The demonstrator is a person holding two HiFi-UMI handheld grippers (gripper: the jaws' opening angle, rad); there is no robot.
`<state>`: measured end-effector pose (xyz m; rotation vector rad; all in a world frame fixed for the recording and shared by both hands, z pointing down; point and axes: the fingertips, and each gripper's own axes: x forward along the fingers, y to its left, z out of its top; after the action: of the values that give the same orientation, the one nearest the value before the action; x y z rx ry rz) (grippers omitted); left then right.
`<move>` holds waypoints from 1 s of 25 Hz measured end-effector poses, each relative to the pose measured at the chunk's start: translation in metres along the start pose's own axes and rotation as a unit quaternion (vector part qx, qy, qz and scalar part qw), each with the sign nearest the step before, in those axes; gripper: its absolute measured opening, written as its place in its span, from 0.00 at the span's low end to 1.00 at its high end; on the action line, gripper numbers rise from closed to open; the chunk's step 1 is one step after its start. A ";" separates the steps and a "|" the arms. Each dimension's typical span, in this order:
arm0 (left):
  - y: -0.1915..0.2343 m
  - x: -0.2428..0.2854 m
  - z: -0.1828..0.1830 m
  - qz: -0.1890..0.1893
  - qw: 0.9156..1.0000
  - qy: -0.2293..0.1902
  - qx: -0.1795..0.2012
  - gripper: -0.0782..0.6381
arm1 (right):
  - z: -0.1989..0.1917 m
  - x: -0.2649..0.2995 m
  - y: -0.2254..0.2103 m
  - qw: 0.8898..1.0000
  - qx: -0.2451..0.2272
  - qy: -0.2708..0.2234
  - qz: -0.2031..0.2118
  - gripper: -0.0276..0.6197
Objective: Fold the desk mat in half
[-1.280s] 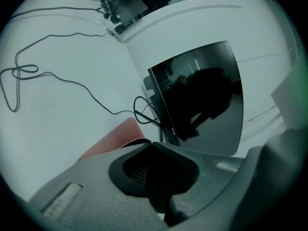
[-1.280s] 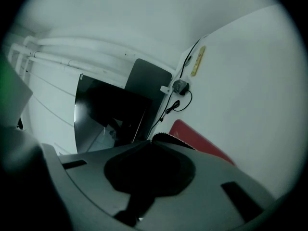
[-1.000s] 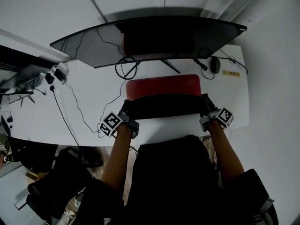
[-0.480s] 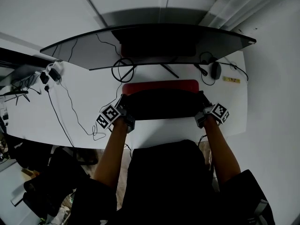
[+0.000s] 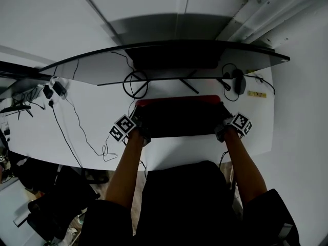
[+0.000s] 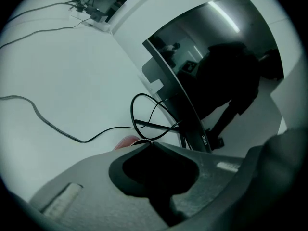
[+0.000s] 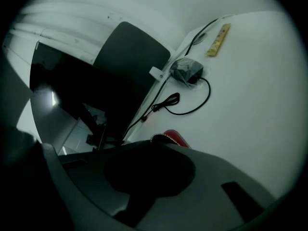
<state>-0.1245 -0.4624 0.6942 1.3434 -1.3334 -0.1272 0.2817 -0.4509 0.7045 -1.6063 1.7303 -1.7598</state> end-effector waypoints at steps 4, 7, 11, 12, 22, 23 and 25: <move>0.015 0.008 0.000 0.017 1.000 0.007 0.001 0.15 | -0.001 0.016 -0.001 1.000 -0.010 0.024 -0.016 0.07; 0.018 0.010 0.000 0.021 1.000 0.006 0.001 0.15 | -0.002 0.020 -0.004 0.999 -0.008 0.024 -0.022 0.07; 0.021 0.014 0.001 0.025 1.000 0.013 0.001 0.15 | -0.003 0.023 -0.009 0.999 -0.003 0.020 -0.028 0.07; 0.022 0.016 0.002 0.028 1.000 0.014 0.003 0.15 | -0.003 0.025 -0.010 0.999 -0.002 0.020 -0.030 0.07; 0.028 0.026 0.003 0.047 0.999 0.016 -0.005 0.15 | 0.001 0.035 -0.017 0.999 0.012 0.021 -0.048 0.08; 0.028 0.026 0.003 0.050 0.999 0.015 -0.006 0.16 | 0.001 0.035 -0.017 0.999 0.012 0.021 -0.049 0.08; 0.019 0.027 0.006 0.046 0.999 0.009 -0.006 0.16 | 0.001 0.036 -0.016 0.998 0.011 0.019 -0.050 0.09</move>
<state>-0.1308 -0.4797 0.7224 1.2678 -1.3749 -0.0614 0.2770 -0.4739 0.7359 -1.6881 1.6674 -1.8606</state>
